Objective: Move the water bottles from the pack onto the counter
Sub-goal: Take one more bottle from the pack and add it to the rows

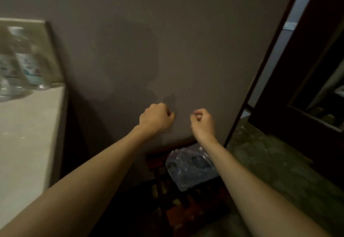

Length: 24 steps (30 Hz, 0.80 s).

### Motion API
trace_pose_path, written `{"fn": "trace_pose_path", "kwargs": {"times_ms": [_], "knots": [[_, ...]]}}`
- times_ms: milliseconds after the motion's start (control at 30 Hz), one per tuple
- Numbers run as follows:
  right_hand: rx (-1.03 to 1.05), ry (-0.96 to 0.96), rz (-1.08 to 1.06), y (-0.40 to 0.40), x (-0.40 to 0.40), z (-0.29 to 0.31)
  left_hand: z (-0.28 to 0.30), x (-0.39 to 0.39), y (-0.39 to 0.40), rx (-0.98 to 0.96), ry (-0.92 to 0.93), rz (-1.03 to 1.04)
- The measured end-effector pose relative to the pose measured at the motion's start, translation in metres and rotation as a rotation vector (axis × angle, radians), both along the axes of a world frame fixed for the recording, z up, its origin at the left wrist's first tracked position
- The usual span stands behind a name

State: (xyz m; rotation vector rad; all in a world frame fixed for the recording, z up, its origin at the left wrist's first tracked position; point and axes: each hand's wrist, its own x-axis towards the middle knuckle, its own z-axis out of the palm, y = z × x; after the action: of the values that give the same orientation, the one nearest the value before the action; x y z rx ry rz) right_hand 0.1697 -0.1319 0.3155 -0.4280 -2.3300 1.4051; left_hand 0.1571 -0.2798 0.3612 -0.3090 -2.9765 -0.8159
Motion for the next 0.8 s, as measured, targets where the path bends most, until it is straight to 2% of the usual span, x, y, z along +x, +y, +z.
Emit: {"fn": "trace_pose_path", "kwargs": {"times_ms": [167,400,567,800], "knots": [[-0.059,-0.128,-0.105,0.068,0.002,-0.057,-0.044,-0.014,0.07,-0.008,-0.147,-0.124],[-0.128,-0.411,-0.098,0.138,-0.024,-0.129,-0.135,-0.062,0.143,0.017,-0.369,-0.207],[-0.147,-0.591,-0.023,0.157,-0.063,-0.173,-0.192,-0.107,0.17,0.058,-0.523,-0.231],[-0.142,-0.776,-0.005,0.17,-0.101,-0.22,-0.263,-0.146,0.194,0.018,-0.693,-0.284]]}}
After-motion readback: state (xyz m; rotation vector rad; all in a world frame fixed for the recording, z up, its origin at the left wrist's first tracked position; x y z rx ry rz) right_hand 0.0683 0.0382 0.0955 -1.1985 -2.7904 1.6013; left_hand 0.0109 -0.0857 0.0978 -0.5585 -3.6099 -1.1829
